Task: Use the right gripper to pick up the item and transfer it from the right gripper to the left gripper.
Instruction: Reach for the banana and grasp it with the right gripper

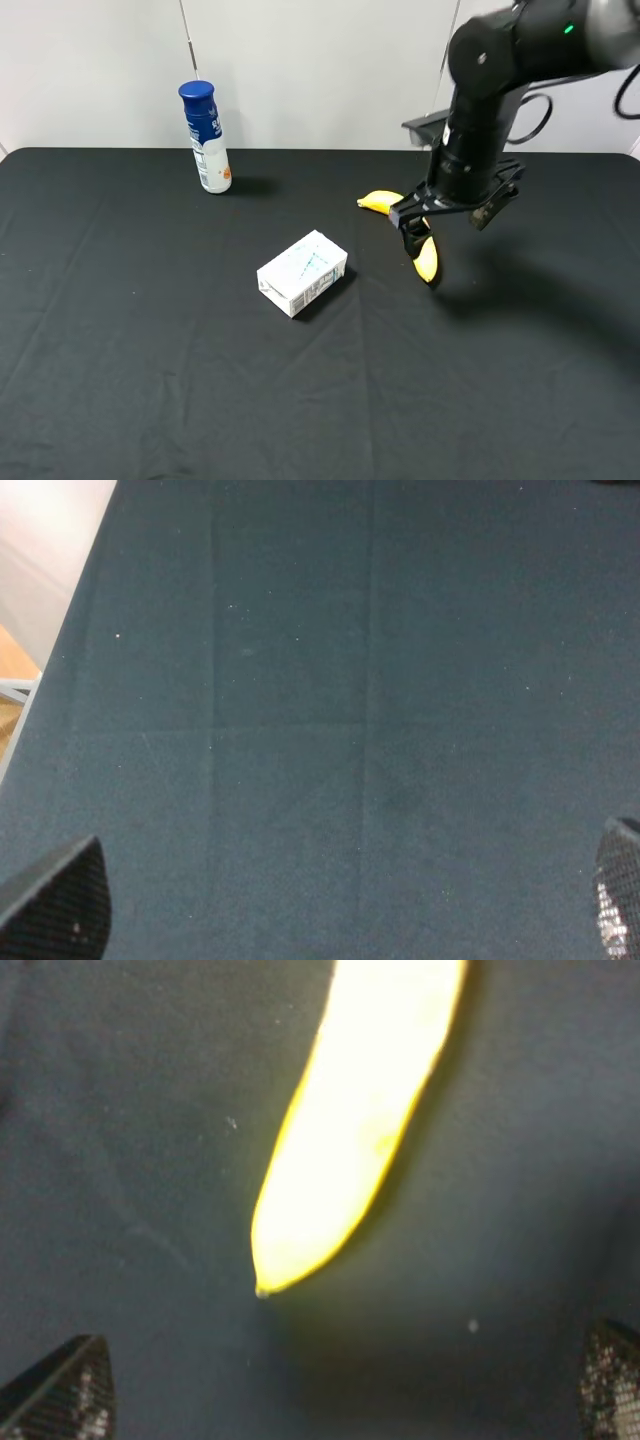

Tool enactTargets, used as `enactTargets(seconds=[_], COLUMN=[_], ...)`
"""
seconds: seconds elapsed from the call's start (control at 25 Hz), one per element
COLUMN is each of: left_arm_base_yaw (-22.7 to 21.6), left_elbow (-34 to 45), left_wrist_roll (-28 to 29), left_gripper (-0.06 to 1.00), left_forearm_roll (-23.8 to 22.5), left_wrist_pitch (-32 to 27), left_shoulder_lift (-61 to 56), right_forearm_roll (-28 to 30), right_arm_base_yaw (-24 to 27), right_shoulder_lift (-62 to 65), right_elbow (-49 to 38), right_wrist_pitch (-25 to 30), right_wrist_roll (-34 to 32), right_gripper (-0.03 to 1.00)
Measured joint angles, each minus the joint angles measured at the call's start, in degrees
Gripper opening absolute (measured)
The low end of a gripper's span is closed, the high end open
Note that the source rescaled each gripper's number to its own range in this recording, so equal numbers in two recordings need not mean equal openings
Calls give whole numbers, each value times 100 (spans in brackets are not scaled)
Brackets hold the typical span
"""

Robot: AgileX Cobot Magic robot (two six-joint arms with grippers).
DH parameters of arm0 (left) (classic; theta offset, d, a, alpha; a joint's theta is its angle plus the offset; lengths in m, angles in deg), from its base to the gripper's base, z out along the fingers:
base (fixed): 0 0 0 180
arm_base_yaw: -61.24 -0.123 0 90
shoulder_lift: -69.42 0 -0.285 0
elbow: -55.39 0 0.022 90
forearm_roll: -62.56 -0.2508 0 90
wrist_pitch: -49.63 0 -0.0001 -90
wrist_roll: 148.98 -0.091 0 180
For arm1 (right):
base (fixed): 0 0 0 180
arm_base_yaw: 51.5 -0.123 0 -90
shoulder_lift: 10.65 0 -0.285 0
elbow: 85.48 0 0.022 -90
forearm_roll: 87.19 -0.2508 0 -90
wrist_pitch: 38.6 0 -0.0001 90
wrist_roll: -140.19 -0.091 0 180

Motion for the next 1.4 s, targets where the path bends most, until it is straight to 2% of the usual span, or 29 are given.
enactTargets(seconds=[0.48,0.76,0.84,1.08,1.4], left_arm_base_yaw=[0,0,0,0,0], left_elbow=[0,0,0,0,0], left_wrist_roll=[0,0,0,0,0], left_gripper=[93,93,93,93,93], left_forearm_roll=[0,0,0,0,0], left_wrist_pitch=[0,0,0,0,0], left_shoulder_lift=[0,0,0,0,0], right_forearm_roll=[6,-27,-197,-563,-563], right_arm_base_yaw=[0,269,369,381,381], right_shoulder_lift=[-528,-794,-905,-973,-973], right_elbow=[4,4,4,4,4], right_wrist_pitch=[-705,-817,-817,-841,-865], right_wrist_roll=[58,93,264,511,542], right_gripper=[100,100,100,100,100])
